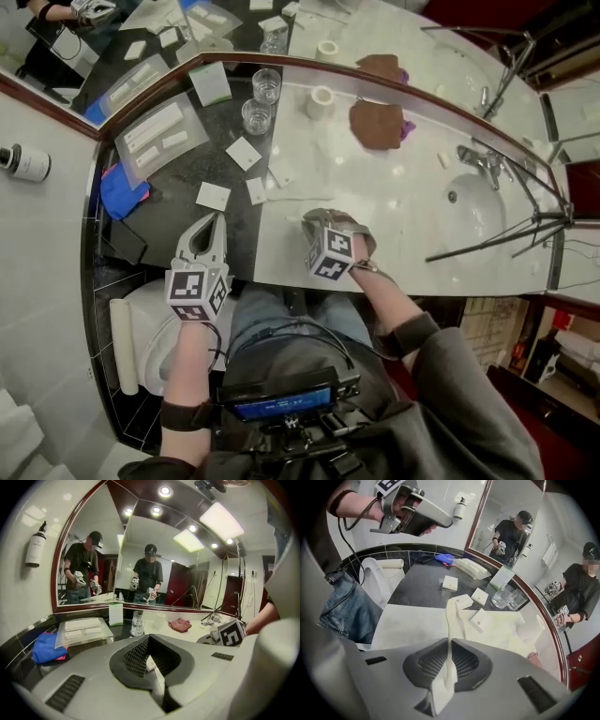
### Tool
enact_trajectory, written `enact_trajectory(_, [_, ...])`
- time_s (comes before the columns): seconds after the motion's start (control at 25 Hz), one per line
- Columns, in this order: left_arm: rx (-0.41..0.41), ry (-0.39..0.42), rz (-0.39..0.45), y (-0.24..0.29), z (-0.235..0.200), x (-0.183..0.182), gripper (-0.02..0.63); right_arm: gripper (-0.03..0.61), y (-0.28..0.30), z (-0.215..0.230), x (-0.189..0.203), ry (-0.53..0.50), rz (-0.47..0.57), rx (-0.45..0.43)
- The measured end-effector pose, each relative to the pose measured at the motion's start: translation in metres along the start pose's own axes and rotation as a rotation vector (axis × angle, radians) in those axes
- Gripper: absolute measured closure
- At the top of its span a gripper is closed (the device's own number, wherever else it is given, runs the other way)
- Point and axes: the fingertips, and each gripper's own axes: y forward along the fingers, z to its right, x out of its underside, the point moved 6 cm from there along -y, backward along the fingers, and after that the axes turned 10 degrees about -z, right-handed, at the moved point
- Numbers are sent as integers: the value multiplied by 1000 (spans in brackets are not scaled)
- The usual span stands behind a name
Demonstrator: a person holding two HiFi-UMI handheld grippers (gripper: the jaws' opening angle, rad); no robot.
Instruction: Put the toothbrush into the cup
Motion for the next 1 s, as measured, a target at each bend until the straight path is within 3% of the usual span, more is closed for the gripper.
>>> enact_trajectory(0.36, [-29, -29, -22, -4, -23, 20, 612, 531, 52, -13, -17, -81, -84, -48])
enact_trajectory(0.72, [-43, -61, -33, -8, -32, 34, 611, 518, 65, -22, -19, -130, -93, -59])
enact_trajectory(1.0, [-36, -57, -38, -5, -32, 31, 611, 453, 63, -19, -19, -125, -68, -52])
